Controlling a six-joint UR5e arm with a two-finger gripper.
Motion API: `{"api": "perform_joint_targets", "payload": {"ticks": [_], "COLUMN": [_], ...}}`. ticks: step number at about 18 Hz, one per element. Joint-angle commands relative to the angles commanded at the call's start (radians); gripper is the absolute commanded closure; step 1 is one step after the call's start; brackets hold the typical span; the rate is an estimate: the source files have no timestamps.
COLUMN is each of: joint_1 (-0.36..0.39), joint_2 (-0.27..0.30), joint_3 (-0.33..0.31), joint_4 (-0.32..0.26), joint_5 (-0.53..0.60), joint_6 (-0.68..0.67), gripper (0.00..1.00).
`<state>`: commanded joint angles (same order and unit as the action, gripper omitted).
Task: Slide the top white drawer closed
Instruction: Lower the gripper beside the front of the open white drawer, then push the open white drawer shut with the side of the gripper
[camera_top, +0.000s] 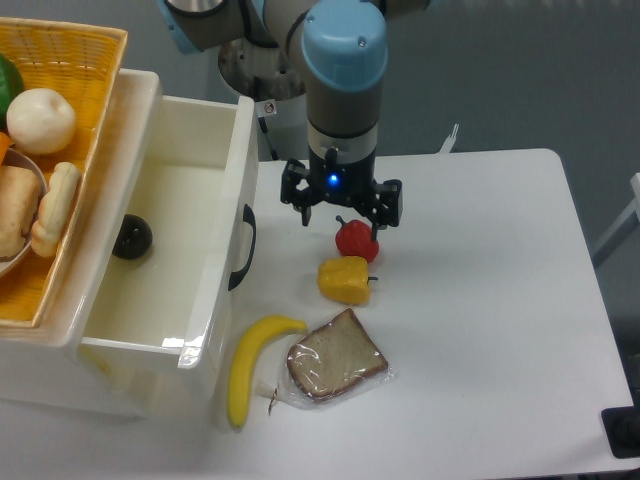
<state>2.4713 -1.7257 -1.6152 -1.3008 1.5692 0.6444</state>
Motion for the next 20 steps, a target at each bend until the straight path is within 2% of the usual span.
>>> {"api": "perform_joint_targets", "payload": {"ticks": [3, 7, 11, 14, 20], "joint_1": [-0.002, -0.005, -0.012, -0.017, -0.035], "joint_2": [-0.037, -0.086, -0.133, -0.147, -0.178], "joint_3": [0.000, 0.000, -0.002, -0.002, -0.003], "joint_4": [0.000, -0.002, -0.003, -0.003, -0.011], "joint_5": [0.032, 0.026, 0.022, 0.015, -0.112], "joint_6": [-0.017, -0.113, -0.126, -0.127, -0.129], "gripper": [0.00, 0.00, 0.00, 0.00, 0.00]}}
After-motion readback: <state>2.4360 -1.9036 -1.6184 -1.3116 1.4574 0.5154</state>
